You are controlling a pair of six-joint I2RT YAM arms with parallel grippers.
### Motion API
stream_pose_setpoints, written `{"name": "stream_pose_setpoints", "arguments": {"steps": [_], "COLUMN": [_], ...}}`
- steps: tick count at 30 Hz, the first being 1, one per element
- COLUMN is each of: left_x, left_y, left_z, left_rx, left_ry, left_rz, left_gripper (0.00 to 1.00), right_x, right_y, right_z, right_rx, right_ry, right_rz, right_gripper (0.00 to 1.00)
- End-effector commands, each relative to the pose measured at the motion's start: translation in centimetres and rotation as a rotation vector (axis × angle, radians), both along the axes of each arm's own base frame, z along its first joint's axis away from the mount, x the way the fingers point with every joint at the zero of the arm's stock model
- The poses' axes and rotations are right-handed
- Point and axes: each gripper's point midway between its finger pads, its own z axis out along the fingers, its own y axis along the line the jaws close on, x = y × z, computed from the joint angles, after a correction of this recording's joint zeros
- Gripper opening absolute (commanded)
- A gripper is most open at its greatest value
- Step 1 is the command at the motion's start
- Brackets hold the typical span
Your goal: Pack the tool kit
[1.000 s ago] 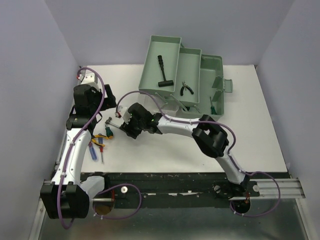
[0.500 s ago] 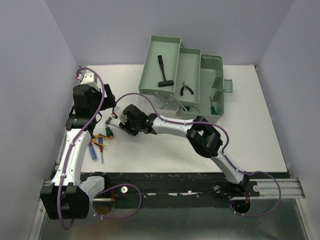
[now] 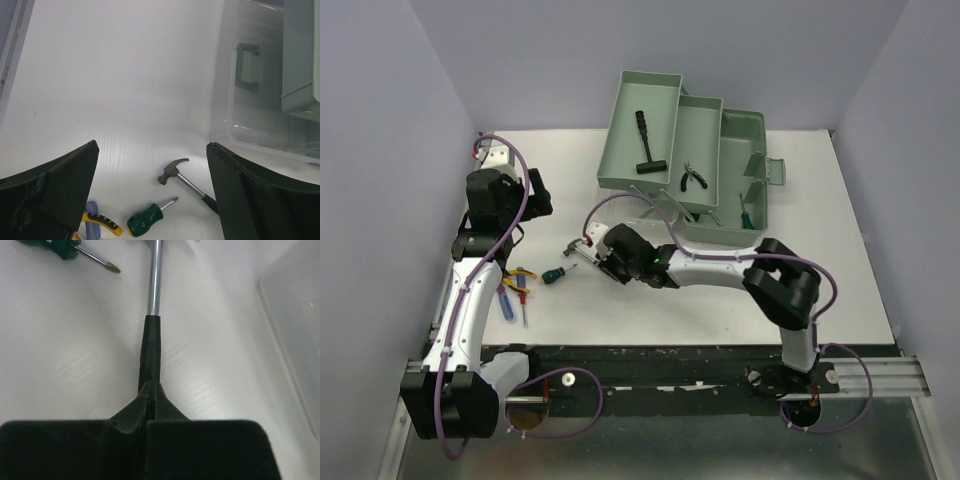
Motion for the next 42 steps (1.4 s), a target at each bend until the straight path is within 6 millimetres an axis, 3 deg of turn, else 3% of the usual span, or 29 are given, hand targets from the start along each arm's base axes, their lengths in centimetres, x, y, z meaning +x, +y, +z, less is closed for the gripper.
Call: {"name": "stream_pose_setpoints", "arguments": {"steps": [1, 4, 9, 12, 17, 18, 22, 25, 32, 42], "left_x": [-0.3, -0.3, -0.3, -0.3, -0.2, -0.3, -0.3, -0.3, -0.4, -0.4], "left_y": [0.0, 0.0, 0.0, 0.0, 0.0, -0.1, 0.2, 0.2, 0.1, 0.1], "left_z": [0.6, 0.6, 0.5, 0.6, 0.5, 0.5, 0.6, 0.7, 0.8, 0.7], "left_rx": [0.008, 0.008, 0.009, 0.008, 0.006, 0.006, 0.016, 0.015, 0.016, 0.013], "left_ry": [-0.018, -0.016, -0.016, -0.018, -0.018, -0.016, -0.021, -0.023, -0.026, -0.021], "left_rz": [-0.002, -0.004, -0.001, -0.001, -0.002, -0.005, 0.004, 0.003, 0.0, -0.003], "left_gripper": [0.99, 0.99, 0.99, 0.99, 0.99, 0.99, 0.99, 0.99, 0.99, 0.99], "right_x": [-0.2, -0.6, -0.9, -0.2, 0.6, 0.6, 1.4, 1.7, 1.5, 2.6], "right_y": [-3.1, -4.9, -6.3, -6.6, -3.3, -3.0, -0.6, 0.2, 2.2, 2.7], "right_z": [2.4, 3.6, 6.7, 7.0, 5.3, 4.3, 3.7, 2.5, 0.4, -1.0], "right_rx": [0.079, 0.112, 0.228, 0.21, 0.066, 0.027, 0.001, -0.047, -0.129, -0.203], "right_ry": [-0.071, -0.104, -0.202, -0.231, -0.12, -0.087, -0.051, -0.042, 0.018, 0.032], "right_rz": [-0.12, -0.15, -0.144, -0.165, -0.116, -0.104, -0.082, -0.047, 0.049, 0.045], "right_gripper": [0.01, 0.01, 0.01, 0.01, 0.01, 0.02, 0.24, 0.34, 0.37, 0.4]}}
